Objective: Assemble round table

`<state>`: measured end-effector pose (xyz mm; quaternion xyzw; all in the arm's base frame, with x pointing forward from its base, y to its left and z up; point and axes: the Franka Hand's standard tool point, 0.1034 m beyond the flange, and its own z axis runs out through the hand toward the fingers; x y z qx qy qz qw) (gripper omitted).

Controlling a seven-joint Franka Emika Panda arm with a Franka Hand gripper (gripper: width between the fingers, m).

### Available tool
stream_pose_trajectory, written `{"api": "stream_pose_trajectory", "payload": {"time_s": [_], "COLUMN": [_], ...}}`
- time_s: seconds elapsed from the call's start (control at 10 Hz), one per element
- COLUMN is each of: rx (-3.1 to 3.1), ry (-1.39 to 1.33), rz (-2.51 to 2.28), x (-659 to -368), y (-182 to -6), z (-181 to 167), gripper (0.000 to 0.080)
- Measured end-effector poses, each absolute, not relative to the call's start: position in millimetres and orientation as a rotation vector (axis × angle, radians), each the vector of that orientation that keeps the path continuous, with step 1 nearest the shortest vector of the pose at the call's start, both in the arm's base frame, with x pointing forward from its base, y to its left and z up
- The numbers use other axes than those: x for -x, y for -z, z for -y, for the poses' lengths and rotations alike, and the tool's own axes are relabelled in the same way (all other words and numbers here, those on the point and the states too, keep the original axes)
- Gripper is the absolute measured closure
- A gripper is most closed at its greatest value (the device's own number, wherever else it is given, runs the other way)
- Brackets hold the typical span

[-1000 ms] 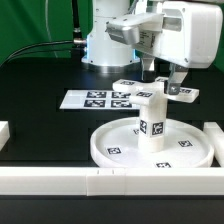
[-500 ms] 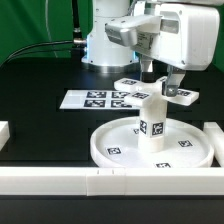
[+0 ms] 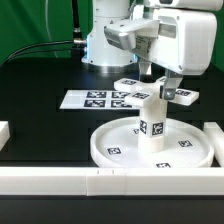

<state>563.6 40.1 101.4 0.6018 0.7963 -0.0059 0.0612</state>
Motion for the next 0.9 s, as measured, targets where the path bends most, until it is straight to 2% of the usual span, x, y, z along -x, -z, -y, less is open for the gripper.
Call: {"api": "stream_pose_trajectory", "payload": {"time_s": [0.2, 0.3, 0.4, 0.9], "rx": [-1.825, -1.826, -1.829, -1.977], "ry": [0.021, 0.021, 0.021, 0.009], "rz": [-2.407, -2.406, -2.404, -2.284], "x": [-563.2, -563.2, -563.4, -563.4], "y": [-100.1, -100.1, -100.1, -100.1], "z": [-38.6, -38.1, -36.5, -36.0], "gripper": [0.015, 0.0273, 0.036, 0.036]}}
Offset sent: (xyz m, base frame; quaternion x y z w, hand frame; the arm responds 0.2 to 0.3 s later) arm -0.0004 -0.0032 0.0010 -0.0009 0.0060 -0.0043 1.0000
